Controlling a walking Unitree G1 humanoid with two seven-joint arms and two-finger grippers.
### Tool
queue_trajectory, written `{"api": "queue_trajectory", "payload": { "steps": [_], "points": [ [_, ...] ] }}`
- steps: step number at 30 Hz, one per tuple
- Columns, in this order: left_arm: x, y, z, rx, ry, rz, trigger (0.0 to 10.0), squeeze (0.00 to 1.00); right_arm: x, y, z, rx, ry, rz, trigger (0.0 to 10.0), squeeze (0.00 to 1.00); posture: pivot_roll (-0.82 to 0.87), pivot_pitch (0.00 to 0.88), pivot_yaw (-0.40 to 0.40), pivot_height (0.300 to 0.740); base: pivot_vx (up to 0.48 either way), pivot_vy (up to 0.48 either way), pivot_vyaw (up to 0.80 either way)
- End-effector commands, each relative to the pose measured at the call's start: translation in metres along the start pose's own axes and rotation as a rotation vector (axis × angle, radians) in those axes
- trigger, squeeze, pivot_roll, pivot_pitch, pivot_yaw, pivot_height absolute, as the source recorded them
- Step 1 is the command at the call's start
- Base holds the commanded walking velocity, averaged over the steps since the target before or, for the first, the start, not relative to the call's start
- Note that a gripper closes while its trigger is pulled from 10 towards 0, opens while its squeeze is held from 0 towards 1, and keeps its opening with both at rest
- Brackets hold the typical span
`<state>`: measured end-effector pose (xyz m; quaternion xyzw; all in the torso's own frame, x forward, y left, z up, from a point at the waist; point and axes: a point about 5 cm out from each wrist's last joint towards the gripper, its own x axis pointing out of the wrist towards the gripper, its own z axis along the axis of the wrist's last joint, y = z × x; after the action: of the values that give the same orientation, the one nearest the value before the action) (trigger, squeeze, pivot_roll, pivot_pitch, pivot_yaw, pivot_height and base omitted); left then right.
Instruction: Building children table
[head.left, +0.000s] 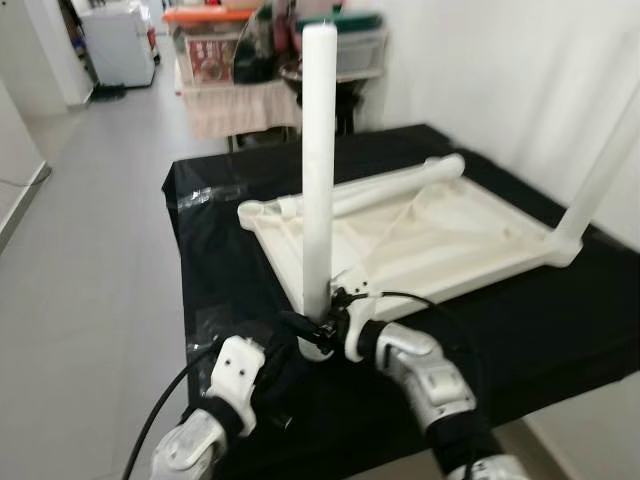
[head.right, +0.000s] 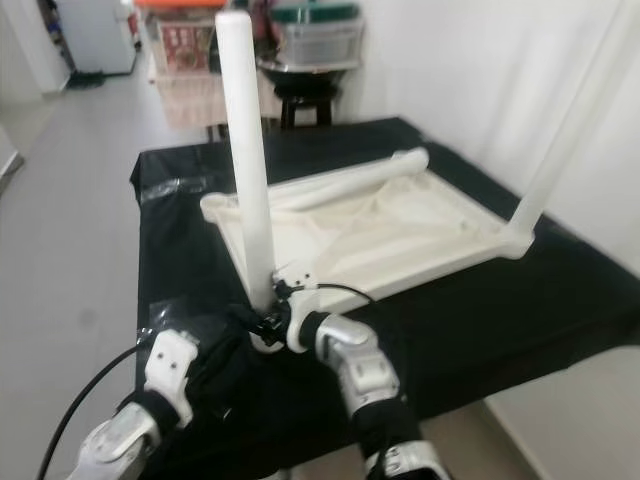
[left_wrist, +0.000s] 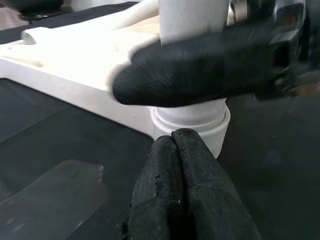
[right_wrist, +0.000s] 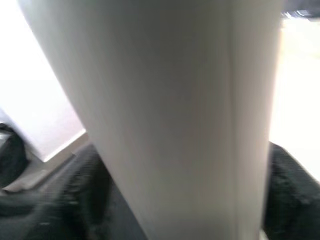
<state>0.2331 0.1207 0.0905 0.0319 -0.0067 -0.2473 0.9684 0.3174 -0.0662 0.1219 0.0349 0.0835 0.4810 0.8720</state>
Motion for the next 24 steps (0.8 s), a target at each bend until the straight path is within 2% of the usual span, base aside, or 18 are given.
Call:
{"api": "queue_trajectory", "payload": {
  "steps": [1, 2, 3, 4, 5, 6, 7, 11, 17, 18, 21, 22, 23, 24],
  "points": [
    [-0.001, 0.001, -0.003, 0.004, 0.018, 0.0, 10.0, 0.0, -0.001, -0.004, 0.017, -0.041, -0.028, 0.076, 10.0, 1.0, -0.03, 0.0, -0.025, 0.74, 0.0, 0.0, 0.0],
    [-0.001, 0.001, -0.003, 0.004, 0.018, 0.0, 10.0, 0.0, -0.001, -0.004, 0.017, -0.041, -0.028, 0.076, 10.0, 1.0, -0.03, 0.0, -0.025, 0.74, 0.0, 0.0, 0.0],
    [-0.001, 0.001, -0.003, 0.004, 0.017, 0.0, 10.0, 0.0, -0.003, -0.01, 0.027, -0.072, -0.027, 0.14, 10.0, 0.83, -0.03, 0.0, -0.025, 0.74, 0.0, 0.0, 0.0],
    [-0.001, 0.001, -0.003, 0.004, 0.016, 0.0, 10.0, 0.0, -0.004, -0.018, 0.035, -0.106, -0.018, 0.199, 10.0, 0.07, -0.02, 0.0, -0.026, 0.74, 0.0, 0.0, 0.0],
    [-0.001, 0.001, -0.003, 0.004, 0.016, 0.0, 10.0, 0.0, -0.004, -0.018, 0.035, -0.106, -0.018, 0.199, 10.0, 0.07, -0.02, 0.0, -0.026, 0.74, 0.0, 0.0, 0.0],
    [-0.001, 0.001, -0.003, 0.005, 0.016, 0.001, 10.0, 0.0, -0.004, -0.023, 0.041, -0.128, -0.004, 0.241, 10.0, 0.0, -0.02, 0.0, -0.026, 0.74, 0.0, 0.0, 0.0],
    [-0.001, 0.001, -0.003, 0.005, 0.016, 0.001, 10.0, 0.0, -0.004, -0.023, 0.041, -0.128, -0.004, 0.241, 10.0, 0.0, -0.02, 0.0, -0.026, 0.74, 0.0, 0.0, 0.0],
    [-0.001, -0.001, -0.004, 0.004, 0.017, 0.001, 10.0, 0.0, -0.004, -0.032, 0.056, -0.138, 0.037, 0.383, 10.0, 0.0, -0.01, 0.0, -0.028, 0.74, 0.0, 0.0, 0.0],
    [-0.001, -0.002, -0.004, 0.004, 0.019, -0.002, 10.0, 0.0, -0.003, -0.036, 0.062, -0.109, 0.057, 0.425, 10.0, 0.0, 0.0, 0.0, -0.033, 0.74, 0.0, 0.0, 0.0],
    [-0.001, -0.003, -0.004, 0.005, 0.019, -0.002, 10.0, 0.0, -0.003, -0.036, 0.063, -0.092, 0.062, 0.443, 6.8, 0.0, 0.0, 0.0, -0.034, 0.74, 0.0, 0.0, 0.0],
    [-0.001, -0.003, -0.004, 0.005, 0.019, -0.002, 10.0, 0.0, -0.004, -0.037, 0.064, -0.082, 0.066, 0.462, 6.8, 0.0, 0.0, 0.0, -0.034, 0.74, 0.0, 0.0, 0.0],
    [-0.001, -0.003, -0.004, 0.006, 0.019, -0.002, 10.0, 0.0, -0.004, -0.037, 0.064, -0.075, 0.066, 0.477, 0.8, 0.0, 0.0, 0.0, -0.034, 0.74, 0.0, 0.0, 0.0],
    [-0.001, -0.003, -0.004, 0.006, 0.019, -0.001, 10.0, 0.0, -0.006, -0.038, 0.063, -0.072, 0.065, 0.483, 0.0, 0.0, 0.0, 0.0, -0.034, 0.74, 0.0, 0.0, 0.0],
    [-0.001, -0.002, -0.004, 0.006, 0.019, -0.001, 10.0, 0.0, -0.007, -0.04, 0.062, -0.071, 0.064, 0.489, 0.0, 0.0, 0.0, 0.0, -0.034, 0.74, 0.0, 0.0, 0.0]
  ]
}}
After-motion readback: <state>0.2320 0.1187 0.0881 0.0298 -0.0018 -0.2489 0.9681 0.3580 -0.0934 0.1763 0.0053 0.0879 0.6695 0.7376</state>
